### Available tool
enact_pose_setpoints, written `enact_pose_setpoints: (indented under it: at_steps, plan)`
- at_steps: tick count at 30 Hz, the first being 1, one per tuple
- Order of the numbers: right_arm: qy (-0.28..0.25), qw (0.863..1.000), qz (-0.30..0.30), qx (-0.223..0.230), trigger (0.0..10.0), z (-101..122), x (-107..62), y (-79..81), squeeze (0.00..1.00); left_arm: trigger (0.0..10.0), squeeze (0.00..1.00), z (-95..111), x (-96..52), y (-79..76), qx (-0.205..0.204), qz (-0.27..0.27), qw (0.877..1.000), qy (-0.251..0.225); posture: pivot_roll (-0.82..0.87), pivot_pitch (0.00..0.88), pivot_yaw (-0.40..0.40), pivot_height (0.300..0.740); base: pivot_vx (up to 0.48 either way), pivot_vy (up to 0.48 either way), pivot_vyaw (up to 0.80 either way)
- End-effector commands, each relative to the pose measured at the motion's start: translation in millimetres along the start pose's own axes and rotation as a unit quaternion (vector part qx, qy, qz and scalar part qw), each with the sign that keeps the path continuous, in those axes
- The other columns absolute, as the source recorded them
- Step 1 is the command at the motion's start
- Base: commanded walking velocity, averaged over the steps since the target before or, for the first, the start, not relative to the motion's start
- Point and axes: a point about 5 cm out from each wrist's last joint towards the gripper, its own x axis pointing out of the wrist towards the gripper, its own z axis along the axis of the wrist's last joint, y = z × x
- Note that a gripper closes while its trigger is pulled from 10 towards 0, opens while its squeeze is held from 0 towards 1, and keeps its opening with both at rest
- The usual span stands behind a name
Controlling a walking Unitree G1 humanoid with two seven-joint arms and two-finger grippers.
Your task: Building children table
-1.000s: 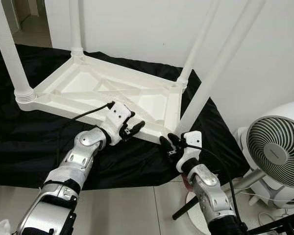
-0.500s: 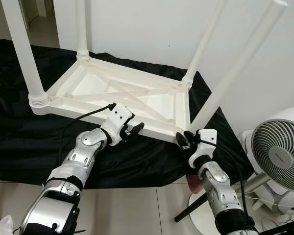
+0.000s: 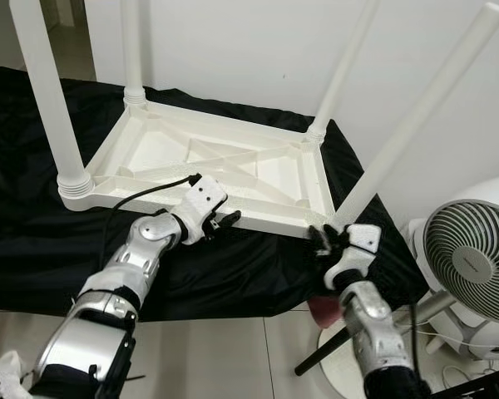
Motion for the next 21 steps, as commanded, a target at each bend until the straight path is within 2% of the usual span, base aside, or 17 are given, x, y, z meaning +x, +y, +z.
enact_pose_setpoints:
  at_steps: [1, 2, 6, 8, 12, 13, 21]
  plan:
    - [-0.017, 1.0, 0.006, 0.004, 10.0, 5.6, -1.7, 2.1, 0.0, 10.0, 0.0, -9.5, 1.8, 2.4, 0.009, 0.056, 0.998, 0.04, 0.06, 0.0, -0.133, 0.74, 0.0, 0.0, 0.0]
    - [-0.025, 1.0, 0.014, 0.009, 10.0, 8.8, -1.5, 5.8, 0.0, 10.0, 0.0, -13.6, 2.1, 3.5, 0.003, 0.055, 0.997, 0.062, 0.06, 0.0, -0.128, 0.74, 0.0, 0.0, 0.0]
    - [-0.032, 0.999, 0.019, 0.011, 10.0, 12.1, -0.8, 8.9, 0.0, 10.0, 0.0, -19.0, 2.3, 4.4, -0.009, 0.055, 0.994, 0.091, 0.05, 0.0, -0.125, 0.74, 0.0, 0.0, 0.0]
    - [-0.026, 1.0, 0.011, 0.002, 10.0, 11.0, -1.0, 6.1, 0.0, 10.0, 0.0, -21.0, 3.3, 3.6, 0.008, 0.044, 0.993, 0.108, 0.05, 0.0, -0.121, 0.74, 0.0, 0.0, 0.0]
    - [-0.022, 1.0, 0.005, -0.002, 10.0, 10.0, -1.6, 3.4, 0.0, 10.0, 0.0, -23.2, 3.6, 4.5, 0.014, 0.043, 0.991, 0.124, 0.05, 0.0, -0.118, 0.74, 0.0, 0.0, 0.0]
    - [-0.022, 1.0, 0.005, -0.003, 10.0, 9.9, -2.0, 3.1, 0.0, 10.0, 0.0, -23.9, 3.5, 7.1, 0.026, 0.053, 0.989, 0.136, 0.05, 0.0, -0.116, 0.74, 0.0, 0.0, 0.0]
    - [-0.019, 1.0, 0.005, 0.001, 10.0, 9.6, -2.9, 5.8, 0.0, 10.0, 0.0, -20.3, 6.7, 14.3, 0.04, 0.078, 0.982, 0.166, 0.05, 0.0, -0.114, 0.74, 0.0, 0.0, 0.0]
